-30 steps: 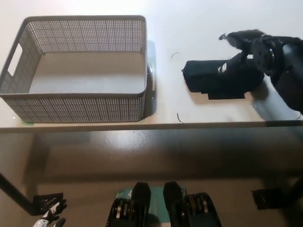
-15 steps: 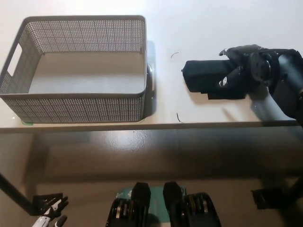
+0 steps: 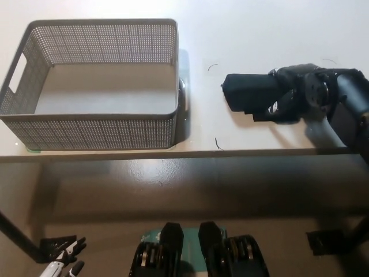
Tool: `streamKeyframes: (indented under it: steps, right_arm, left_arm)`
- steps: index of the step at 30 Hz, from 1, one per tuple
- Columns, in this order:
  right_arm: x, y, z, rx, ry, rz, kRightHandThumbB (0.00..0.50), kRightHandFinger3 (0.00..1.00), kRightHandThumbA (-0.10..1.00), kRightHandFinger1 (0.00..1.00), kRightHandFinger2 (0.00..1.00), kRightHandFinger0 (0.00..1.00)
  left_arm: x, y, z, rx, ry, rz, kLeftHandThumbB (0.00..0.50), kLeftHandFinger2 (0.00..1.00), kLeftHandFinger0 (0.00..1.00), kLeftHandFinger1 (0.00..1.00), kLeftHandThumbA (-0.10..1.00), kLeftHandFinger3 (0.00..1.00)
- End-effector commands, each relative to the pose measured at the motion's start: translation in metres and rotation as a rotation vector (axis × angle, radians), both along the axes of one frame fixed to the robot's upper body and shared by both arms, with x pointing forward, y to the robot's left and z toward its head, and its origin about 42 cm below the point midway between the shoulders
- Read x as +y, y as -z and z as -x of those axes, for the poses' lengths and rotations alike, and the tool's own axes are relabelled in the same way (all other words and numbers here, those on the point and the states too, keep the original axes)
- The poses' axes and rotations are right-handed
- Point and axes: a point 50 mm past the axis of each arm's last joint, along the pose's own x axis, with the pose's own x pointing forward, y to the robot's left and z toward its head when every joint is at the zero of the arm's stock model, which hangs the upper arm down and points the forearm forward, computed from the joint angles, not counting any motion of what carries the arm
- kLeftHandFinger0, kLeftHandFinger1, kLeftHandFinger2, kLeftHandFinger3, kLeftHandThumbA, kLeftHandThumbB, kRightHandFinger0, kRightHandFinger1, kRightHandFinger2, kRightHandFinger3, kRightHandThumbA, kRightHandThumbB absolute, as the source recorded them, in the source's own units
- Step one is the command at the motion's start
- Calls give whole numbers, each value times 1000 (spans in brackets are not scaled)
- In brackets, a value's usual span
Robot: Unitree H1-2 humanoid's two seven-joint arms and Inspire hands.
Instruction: Use the right hand to pick up the pencil case on the right hand side and put it into a grey container on the left side
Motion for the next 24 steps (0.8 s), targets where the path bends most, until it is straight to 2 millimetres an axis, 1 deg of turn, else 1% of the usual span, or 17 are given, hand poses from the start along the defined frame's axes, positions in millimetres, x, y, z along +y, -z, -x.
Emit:
streamKeyframes:
  steps: [1, 2, 5, 8, 12, 16, 18, 19, 20, 21, 22, 23, 24]
  right_arm:
    - [15, -12, -7, -48, -25, -44, 500, 1000, 809, 1000, 1000, 1000]
    - [16, -8, -6, -44, -26, -48, 500, 1000, 808, 1000, 1000, 1000]
    - [20, 8, -3, -3, -6, -70, 500, 1000, 783, 1000, 1000, 1000]
    - [21, 20, 0, 22, 15, -67, 500, 1000, 776, 1000, 1000, 1000]
    - [20, 32, 4, 51, 48, -81, 500, 1000, 738, 1000, 1000, 1000]
    - [17, 40, 6, 40, 62, -75, 500, 1000, 731, 1000, 1000, 1000]
    - [14, 40, 6, -14, 75, -121, 500, 1000, 564, 1000, 1000, 1000]
    - [13, 40, 6, -36, 69, -129, 500, 1000, 541, 1000, 1000, 1000]
    - [10, 38, 6, -155, 21, -105, 418, 1000, 329, 734, 879, 615]
    - [8, 36, 5, -218, -1, -96, 319, 586, 58, 331, 461, 233]
    - [3, 33, 5, -307, -11, -116, 267, 313, -94, 68, 277, 9]
    - [2, 31, 5, -314, -3, -127, 236, 349, -100, 150, 459, 0]
    - [1, 30, 4, -335, 9, -150, 191, 438, -100, 290, 664, 0]
  left_arm:
    - [6, -15, -8, -63, 39, -13, 382, 1000, 1000, 1000, 1000, 1000]
    - [6, -16, -9, -65, 40, -15, 381, 1000, 1000, 1000, 1000, 1000]
    - [6, -17, -10, -71, 41, -15, 409, 1000, 1000, 1000, 1000, 1000]
    - [6, -19, -11, -80, 40, -16, 394, 1000, 1000, 1000, 1000, 1000]
    - [5, -22, -15, -88, 46, -12, 402, 1000, 1000, 1000, 1000, 1000]
    - [5, -25, -19, -98, 53, -12, 413, 1000, 1000, 1000, 1000, 1000]
    - [4, -26, -23, -104, 57, -14, 415, 1000, 1000, 1000, 1000, 1000]
    - [4, -27, -23, -106, 59, -14, 414, 1000, 1000, 1000, 1000, 1000]
    - [3, -28, -25, -114, 59, -15, 403, 1000, 1000, 1000, 1000, 1000]
    - [3, -29, -28, -116, 60, -15, 405, 1000, 1000, 1000, 1000, 1000]
    - [3, -30, -30, -121, 60, -12, 416, 1000, 1000, 1000, 1000, 1000]
    - [3, -31, -32, -123, 60, -11, 409, 1000, 1000, 1000, 1000, 1000]
    - [3, -31, -33, -124, 60, -10, 398, 1000, 1000, 1000, 1000, 1000]
